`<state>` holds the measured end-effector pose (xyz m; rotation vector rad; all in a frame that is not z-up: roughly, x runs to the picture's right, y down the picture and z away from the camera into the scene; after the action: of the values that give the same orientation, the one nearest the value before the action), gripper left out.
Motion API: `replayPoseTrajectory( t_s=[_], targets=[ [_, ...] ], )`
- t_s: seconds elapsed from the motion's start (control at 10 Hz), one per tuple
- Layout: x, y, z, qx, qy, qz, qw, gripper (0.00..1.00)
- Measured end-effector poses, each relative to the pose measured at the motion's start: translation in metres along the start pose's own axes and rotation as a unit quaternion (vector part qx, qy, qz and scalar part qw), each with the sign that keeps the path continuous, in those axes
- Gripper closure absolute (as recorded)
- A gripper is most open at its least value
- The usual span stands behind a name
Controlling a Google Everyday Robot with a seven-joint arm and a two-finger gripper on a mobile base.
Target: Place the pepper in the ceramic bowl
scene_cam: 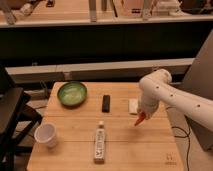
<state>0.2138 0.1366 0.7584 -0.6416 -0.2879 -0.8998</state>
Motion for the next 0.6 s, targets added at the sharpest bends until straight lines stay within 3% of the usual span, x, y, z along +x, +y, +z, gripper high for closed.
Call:
replayPoseTrajectory(
  t_s=[0.6],
  targets=[
    [0.008,-0.033,-0.016,0.005,0.018,-0.031,0.9993,0.98]
  ],
)
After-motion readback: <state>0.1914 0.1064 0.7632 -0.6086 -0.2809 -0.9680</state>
